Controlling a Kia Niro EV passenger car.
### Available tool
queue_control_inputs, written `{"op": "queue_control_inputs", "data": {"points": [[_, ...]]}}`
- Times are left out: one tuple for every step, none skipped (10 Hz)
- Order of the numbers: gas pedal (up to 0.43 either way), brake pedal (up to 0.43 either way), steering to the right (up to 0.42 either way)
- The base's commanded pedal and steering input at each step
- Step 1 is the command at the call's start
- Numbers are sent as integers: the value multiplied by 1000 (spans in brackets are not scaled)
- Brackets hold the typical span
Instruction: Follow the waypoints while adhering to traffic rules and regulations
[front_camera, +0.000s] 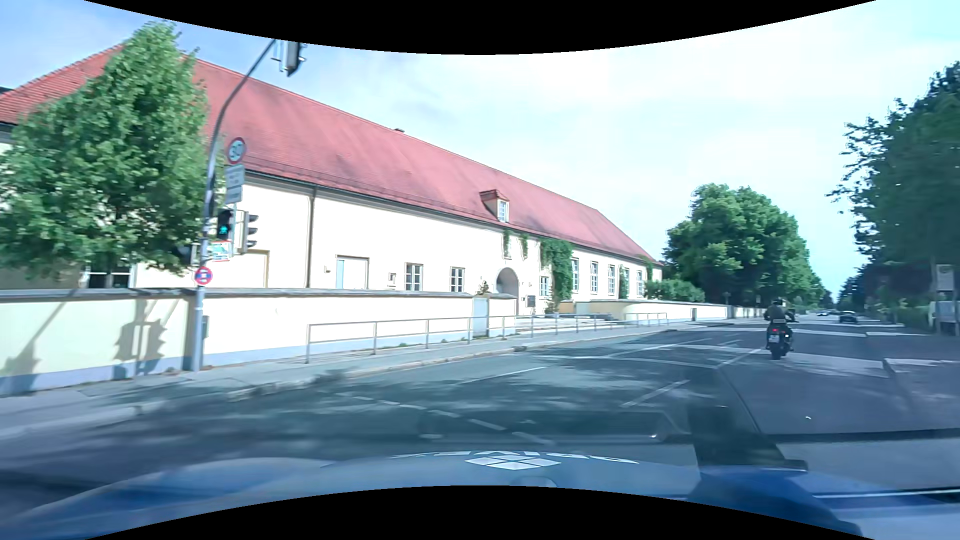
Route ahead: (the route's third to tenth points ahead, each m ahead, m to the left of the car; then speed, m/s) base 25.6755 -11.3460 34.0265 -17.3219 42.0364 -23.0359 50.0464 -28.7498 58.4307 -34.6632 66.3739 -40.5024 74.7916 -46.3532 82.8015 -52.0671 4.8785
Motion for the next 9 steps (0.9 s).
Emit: {"op": "queue_control_inputs", "data": {"points": [[150,0,541],[157,0,517],[157,0,481],[157,0,440],[157,0,413],[157,0,393],[157,0,358],[157,0,320],[157,0,281]]}}
